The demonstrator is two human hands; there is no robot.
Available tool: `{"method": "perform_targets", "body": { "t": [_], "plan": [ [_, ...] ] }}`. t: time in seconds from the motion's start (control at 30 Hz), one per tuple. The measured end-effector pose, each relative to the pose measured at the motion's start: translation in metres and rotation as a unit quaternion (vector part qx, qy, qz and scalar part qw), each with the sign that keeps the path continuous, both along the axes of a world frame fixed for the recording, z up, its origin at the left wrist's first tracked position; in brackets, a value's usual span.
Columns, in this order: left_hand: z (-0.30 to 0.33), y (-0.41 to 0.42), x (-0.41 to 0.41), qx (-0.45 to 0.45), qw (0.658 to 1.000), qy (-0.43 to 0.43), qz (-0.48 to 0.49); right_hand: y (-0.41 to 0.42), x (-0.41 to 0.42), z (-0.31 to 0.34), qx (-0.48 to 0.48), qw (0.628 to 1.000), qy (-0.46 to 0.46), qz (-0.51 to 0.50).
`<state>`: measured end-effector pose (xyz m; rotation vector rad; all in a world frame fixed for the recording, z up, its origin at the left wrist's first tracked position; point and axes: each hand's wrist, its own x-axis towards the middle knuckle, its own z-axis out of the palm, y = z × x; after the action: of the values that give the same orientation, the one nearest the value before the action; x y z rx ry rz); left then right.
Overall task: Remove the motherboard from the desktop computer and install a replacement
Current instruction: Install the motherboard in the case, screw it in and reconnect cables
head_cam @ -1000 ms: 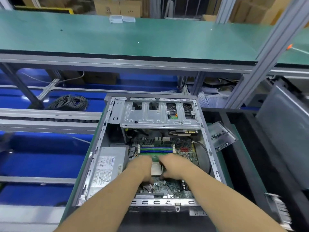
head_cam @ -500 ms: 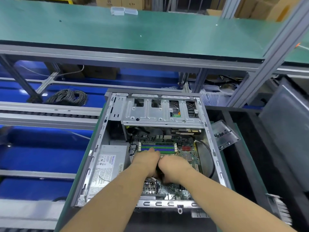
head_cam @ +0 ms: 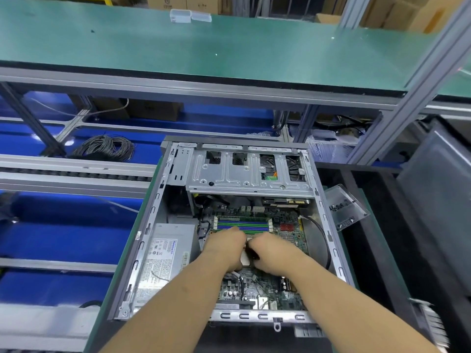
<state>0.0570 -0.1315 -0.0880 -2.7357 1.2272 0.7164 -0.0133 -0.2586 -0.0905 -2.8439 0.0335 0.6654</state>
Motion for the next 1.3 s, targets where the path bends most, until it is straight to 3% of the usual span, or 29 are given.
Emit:
{"method": "perform_targets", "body": {
  "t": [0.17,0.4,0.83,1.13,1.2,1.3],
  "plan": [
    [-0.002,0.000,-0.001,0.008,1.000,-0.019,-0.002,-0.008,0.004,-0.003,0.053,0.989,-0.051,-0.132],
    [-0.002,0.000,0.000,0.001,1.000,-0.028,-0.010,-0.014,0.007,-0.009,0.179,0.927,-0.075,-0.320],
    [0.007,-0.001,-0.006,0.010,1.000,-0.026,-0.008,-0.013,0.007,-0.012,0.241,0.901,-0.043,-0.359],
    [0.035,-0.001,-0.005,0.008,0.999,0.030,0.011,-0.014,0.003,0.013,0.304,0.904,0.007,-0.301],
    [0.050,-0.001,-0.001,0.005,0.999,0.038,-0.004,-0.016,-0.001,0.028,0.355,0.873,0.027,-0.333],
    [0.079,-0.001,0.015,-0.067,0.990,0.121,-0.010,-0.019,-0.012,0.053,0.515,0.776,0.027,-0.362]
  ]
}}
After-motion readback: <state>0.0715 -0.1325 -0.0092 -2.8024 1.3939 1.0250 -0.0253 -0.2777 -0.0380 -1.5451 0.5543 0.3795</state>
